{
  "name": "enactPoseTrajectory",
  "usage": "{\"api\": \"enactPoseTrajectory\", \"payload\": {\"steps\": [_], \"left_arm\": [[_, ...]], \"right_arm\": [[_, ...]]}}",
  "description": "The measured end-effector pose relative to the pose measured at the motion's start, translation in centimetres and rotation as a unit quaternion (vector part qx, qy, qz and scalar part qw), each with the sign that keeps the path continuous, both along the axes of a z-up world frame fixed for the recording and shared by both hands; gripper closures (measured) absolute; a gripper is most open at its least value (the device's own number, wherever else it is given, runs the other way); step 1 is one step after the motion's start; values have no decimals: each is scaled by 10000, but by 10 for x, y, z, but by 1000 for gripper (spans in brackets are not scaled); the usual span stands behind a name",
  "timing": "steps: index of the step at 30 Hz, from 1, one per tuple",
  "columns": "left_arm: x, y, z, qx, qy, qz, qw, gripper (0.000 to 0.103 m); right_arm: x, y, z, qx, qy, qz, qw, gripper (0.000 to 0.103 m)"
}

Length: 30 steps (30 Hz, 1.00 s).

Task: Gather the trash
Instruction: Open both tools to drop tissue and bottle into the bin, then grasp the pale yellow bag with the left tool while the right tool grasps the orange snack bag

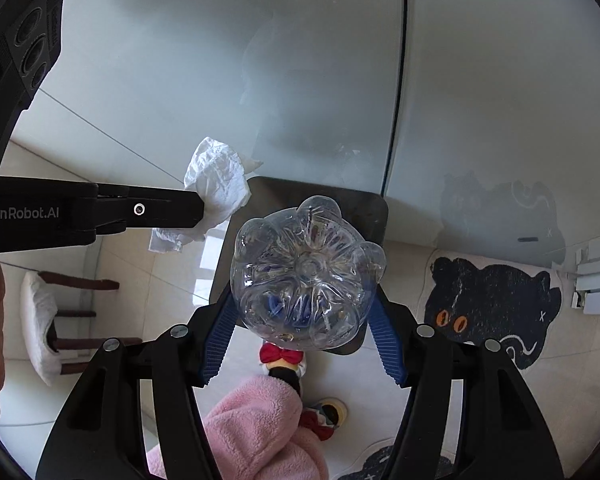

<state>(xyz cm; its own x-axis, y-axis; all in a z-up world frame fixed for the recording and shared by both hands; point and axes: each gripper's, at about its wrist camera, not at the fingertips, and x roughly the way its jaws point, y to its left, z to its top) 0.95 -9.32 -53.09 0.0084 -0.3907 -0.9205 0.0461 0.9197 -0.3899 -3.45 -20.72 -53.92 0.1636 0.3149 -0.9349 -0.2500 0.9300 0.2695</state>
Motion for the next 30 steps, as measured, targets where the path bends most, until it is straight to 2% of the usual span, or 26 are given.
{"api": "enactPoseTrajectory", "payload": {"steps": [2, 3, 4, 6, 7, 14, 17, 18, 20, 22, 25, 27, 30], "left_arm": [[3, 0, -3, -44, 37, -26, 10000, 100], [4, 0, -4, -34, 40, -32, 10000, 92], [4, 0, -4, 12, 43, -40, 10000, 75], [4, 2, -2, 65, -6, -29, 10000, 55], [4, 3, 1, 66, -25, -13, 10000, 50], [5, 10, 23, 107, -144, 77, 9998, 49], [2, 12, 39, 148, -238, 135, 9995, 44], [-1, 14, 46, 157, -278, 159, 9994, 39], [-7, 18, 65, 181, -379, 231, 9988, 32], [-15, 24, 84, 164, -477, 287, 9983, 23], [-27, 31, 119, 164, -650, 381, 9970, 13], [-33, 36, 142, 173, -797, 445, 9957, 9], [-41, 45, 178, 285, -1025, 502, 9931, 8]], "right_arm": [[2, 5, -5, -9, 115, 94, 9999, 38], [2, 6, -7, -52, 144, 133, 9998, 38], [2, 7, -7, -75, 153, 162, 9997, 36], [1, 9, -7, -143, 139, 165, 9997, 26], [1, 8, -6, -141, 134, 148, 9997, 24], [-2, -1, 8, -197, 130, 25, 9997, 23], [-5, -6, 26, -212, 30, -24, 9998, 16], [-7, -8, 33, -224, -10, -42, 9997, 12], [-11, -12, 49, -214, -49, -73, 9997, 11], [-16, -17, 69, -233, -116, -111, 9996, 3], [-23, -23, 100, -218, -209, -139, 9994, 3], [-28, -29, 122, -167, -270, -165, 9994, 3], [-32, -38, 159, -55, -419, -237, 9988, 3]]}}
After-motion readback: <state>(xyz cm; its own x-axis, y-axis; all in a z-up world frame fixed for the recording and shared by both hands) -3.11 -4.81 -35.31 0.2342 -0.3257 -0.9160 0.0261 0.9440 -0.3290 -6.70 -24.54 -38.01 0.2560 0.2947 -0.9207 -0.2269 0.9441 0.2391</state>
